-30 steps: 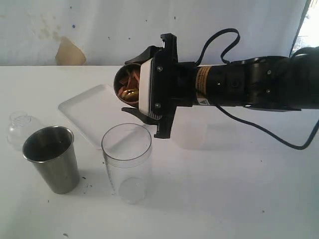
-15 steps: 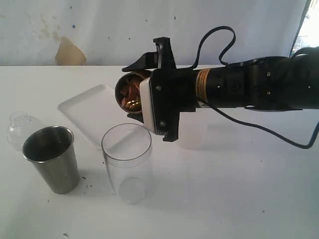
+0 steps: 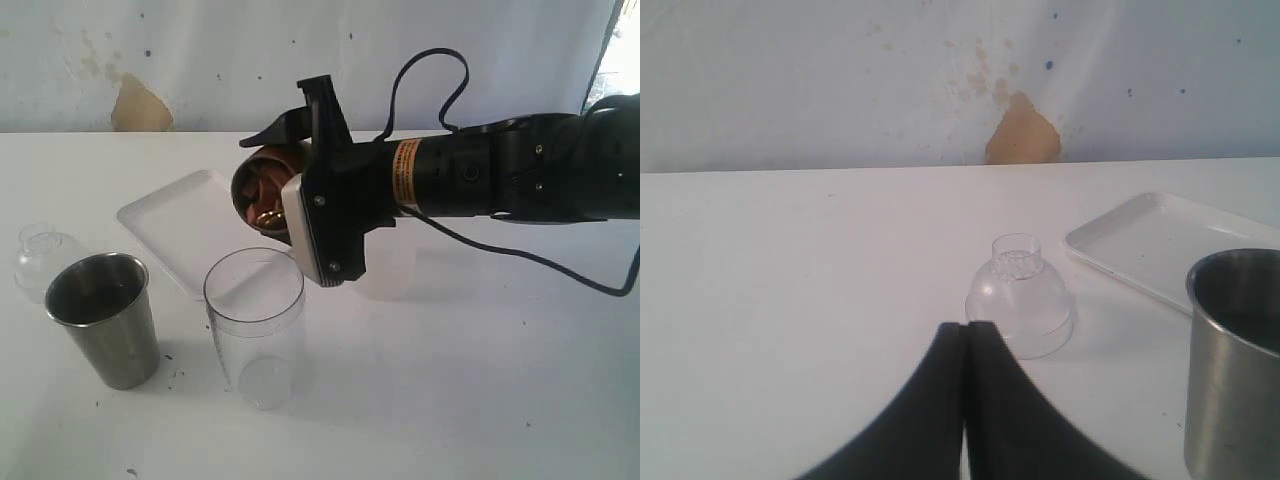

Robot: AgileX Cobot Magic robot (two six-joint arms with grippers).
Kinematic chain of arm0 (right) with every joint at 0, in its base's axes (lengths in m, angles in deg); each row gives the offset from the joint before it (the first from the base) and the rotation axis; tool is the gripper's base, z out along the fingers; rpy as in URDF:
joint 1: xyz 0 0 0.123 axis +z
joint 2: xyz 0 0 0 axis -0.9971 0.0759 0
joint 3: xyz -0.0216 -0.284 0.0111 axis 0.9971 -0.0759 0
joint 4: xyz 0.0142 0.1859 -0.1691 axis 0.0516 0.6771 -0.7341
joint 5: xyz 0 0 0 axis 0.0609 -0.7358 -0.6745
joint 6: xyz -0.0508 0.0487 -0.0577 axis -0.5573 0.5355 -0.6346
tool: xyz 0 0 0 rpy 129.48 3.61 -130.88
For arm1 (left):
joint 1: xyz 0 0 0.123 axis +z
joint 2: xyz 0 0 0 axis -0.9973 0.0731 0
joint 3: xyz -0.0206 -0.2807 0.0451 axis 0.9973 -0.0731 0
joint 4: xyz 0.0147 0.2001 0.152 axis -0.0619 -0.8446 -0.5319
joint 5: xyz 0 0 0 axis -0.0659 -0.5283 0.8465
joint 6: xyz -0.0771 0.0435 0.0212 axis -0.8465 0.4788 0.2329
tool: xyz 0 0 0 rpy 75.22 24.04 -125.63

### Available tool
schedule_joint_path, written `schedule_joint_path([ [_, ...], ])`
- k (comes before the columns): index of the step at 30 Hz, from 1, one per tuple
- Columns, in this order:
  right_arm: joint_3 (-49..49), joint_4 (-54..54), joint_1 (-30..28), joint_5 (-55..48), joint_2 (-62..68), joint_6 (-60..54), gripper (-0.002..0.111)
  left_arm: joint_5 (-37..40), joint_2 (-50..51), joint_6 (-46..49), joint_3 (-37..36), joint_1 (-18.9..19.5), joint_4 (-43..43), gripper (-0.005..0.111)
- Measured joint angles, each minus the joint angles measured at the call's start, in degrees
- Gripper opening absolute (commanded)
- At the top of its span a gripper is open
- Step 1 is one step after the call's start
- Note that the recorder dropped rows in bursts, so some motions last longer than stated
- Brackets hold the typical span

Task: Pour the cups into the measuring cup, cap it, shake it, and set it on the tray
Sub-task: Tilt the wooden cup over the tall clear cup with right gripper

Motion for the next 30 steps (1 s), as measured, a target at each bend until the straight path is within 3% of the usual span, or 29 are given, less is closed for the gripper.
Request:
schedule_joint_path([
  [12, 0.3, 0.0, 2.3, -5.4, 0.4, -4.6, 0.000, 0.0, 0.0, 0.0, 0.0, 0.0, 0.0, 0.000],
  [30, 0.6, 0.0, 2.3, -5.4, 0.7, -13.5, 0.000, 0.0, 0.0, 0.0, 0.0, 0.0, 0.0, 0.000],
])
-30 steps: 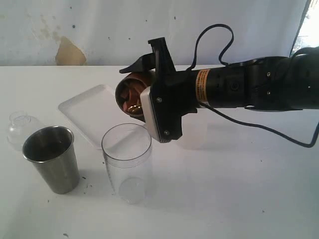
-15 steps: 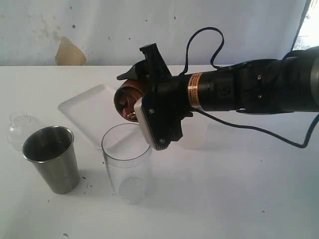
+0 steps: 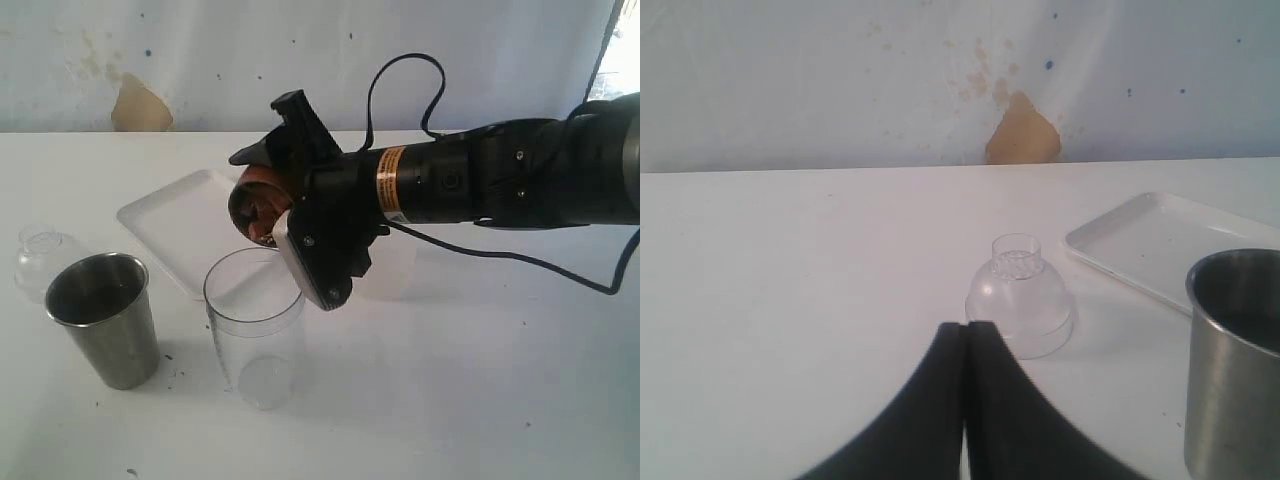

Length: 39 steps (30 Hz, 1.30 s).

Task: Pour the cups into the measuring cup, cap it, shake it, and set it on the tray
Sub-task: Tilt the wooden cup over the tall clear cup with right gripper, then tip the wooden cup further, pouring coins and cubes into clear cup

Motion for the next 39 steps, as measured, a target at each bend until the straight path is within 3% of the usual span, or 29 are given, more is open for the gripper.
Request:
schedule_joint_path([
  [32, 0.1, 0.1, 2.1, -5.1, 0.0, -10.7, 0.000, 0.0, 0.0, 0.0, 0.0, 0.0, 0.0, 0.000],
  [39, 0.1, 0.1, 2.1, -4.9, 0.0, -18.5, 0.000, 0.0, 0.0, 0.0, 0.0, 0.0, 0.0, 0.000],
])
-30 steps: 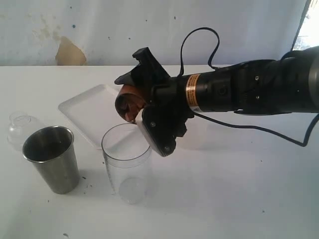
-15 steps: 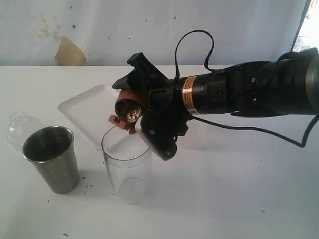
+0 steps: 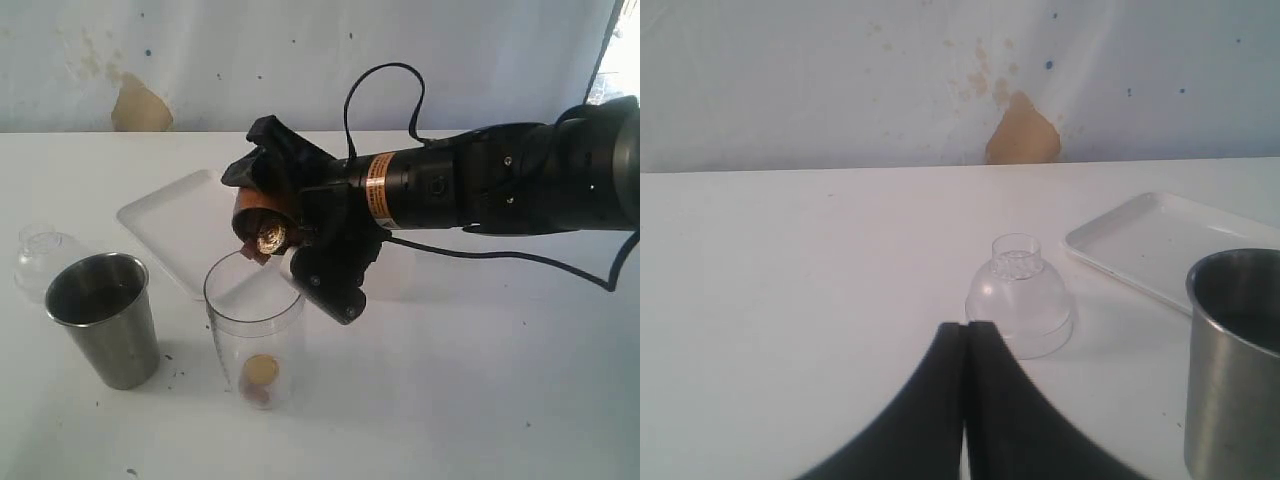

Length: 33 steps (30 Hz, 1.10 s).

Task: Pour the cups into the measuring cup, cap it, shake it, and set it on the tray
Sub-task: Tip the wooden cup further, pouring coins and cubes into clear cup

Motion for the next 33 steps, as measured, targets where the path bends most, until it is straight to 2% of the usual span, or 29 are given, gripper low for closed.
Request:
schedule_joint_path([
  [13, 0.0, 1.9, 0.1, 3.3, -0.8, -3.7, 0.000, 0.0, 0.0, 0.0, 0.0, 0.0, 0.0, 0.000],
  [33, 0.0, 2.1, 1.3, 0.8, -0.8, -11.2, 0.000, 0.0, 0.0, 0.0, 0.0, 0.0, 0.0, 0.000],
])
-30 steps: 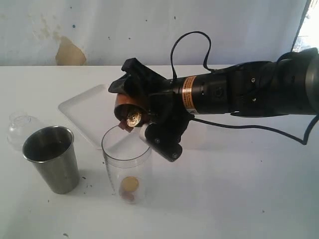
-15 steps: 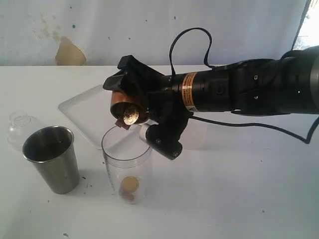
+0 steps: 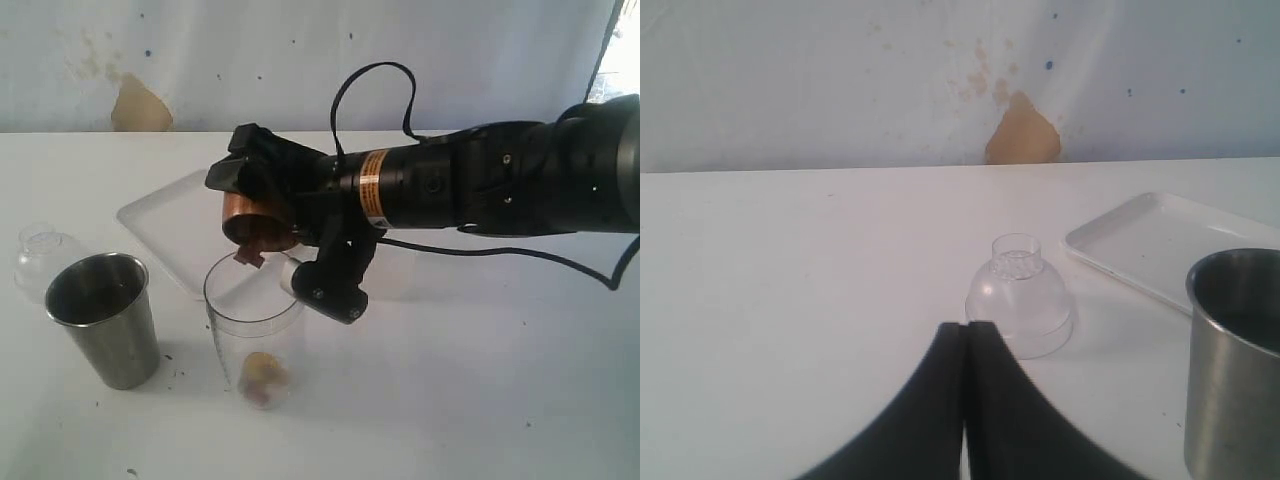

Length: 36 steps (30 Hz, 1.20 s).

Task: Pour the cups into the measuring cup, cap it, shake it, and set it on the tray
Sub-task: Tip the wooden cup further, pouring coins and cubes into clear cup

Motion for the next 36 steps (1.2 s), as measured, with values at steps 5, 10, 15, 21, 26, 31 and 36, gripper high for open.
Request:
schedule_joint_path([
  [5, 0.0, 0.0, 0.0, 0.0, 0.0, -2.2, 0.000, 0.0, 0.0, 0.0, 0.0, 0.0, 0.0, 0.000],
  [10, 0.0, 0.2, 0.0, -0.1, 0.0, -5.9, 0.000, 0.0, 0.0, 0.0, 0.0, 0.0, 0.0, 0.000],
  [15, 0.0, 0.4, 0.0, 0.0, 0.0, -7.0, 0.000, 0.0, 0.0, 0.0, 0.0, 0.0, 0.0, 0.000],
  [21, 0.0, 0.4, 0.5, 0.1, 0.0, -7.9, 0.000, 0.0, 0.0, 0.0, 0.0, 0.0, 0.0, 0.000],
  [26, 0.0, 0.4, 0.6, 0.1, 0.0, -2.9, 0.000, 0.0, 0.0, 0.0, 0.0, 0.0, 0.0, 0.000],
  [31, 0.0, 0.6, 0.6, 0.6, 0.0, -0.2, 0.000, 0.0, 0.0, 0.0, 0.0, 0.0, 0.0, 0.000],
  [36, 0.0, 0.7, 0.6, 1.1, 0.0, 0.3, 0.000, 0.0, 0.0, 0.0, 0.0, 0.0, 0.0, 0.000],
])
